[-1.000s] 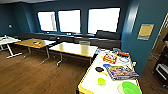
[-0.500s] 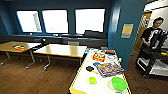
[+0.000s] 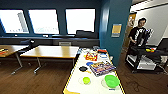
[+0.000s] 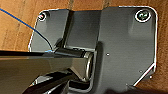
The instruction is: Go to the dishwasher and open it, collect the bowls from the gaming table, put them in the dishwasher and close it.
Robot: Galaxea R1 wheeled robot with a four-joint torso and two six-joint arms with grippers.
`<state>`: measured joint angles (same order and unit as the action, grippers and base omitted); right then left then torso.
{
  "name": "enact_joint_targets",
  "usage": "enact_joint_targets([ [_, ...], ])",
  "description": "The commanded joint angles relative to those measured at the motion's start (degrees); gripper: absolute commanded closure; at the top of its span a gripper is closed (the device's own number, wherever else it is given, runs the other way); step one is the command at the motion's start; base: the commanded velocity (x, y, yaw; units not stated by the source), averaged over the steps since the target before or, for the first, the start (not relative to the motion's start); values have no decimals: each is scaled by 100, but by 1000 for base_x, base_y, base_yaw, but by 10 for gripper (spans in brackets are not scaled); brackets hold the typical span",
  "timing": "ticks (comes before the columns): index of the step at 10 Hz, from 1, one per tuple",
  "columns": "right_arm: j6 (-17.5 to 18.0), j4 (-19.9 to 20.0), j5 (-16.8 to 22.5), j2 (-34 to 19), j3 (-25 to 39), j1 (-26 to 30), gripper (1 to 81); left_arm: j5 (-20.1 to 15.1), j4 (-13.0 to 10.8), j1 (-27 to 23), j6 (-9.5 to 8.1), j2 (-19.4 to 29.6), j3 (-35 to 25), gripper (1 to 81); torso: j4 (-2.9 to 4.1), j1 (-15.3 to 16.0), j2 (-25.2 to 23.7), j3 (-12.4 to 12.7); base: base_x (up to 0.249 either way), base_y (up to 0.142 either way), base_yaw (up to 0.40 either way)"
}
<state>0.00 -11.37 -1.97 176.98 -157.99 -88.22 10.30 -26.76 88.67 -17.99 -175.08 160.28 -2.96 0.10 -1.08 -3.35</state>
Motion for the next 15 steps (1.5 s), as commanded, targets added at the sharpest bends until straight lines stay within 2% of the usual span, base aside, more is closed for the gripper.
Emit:
enact_joint_targets([
  [1,-18,-58,268,41,6,274,10,-239,-22,-188,24,-27,12,10,0,0,0,0,0,0,0],
  [9,-9,-50,268,41,6,265,10,-230,-31,-170,15,-19,-6,10,0,0,0,0,0,0,0],
  [15,-18,-58,268,41,15,265,10,-230,-22,-170,15,-19,-14,10,0,-5,-2,0,0,93,0],
])
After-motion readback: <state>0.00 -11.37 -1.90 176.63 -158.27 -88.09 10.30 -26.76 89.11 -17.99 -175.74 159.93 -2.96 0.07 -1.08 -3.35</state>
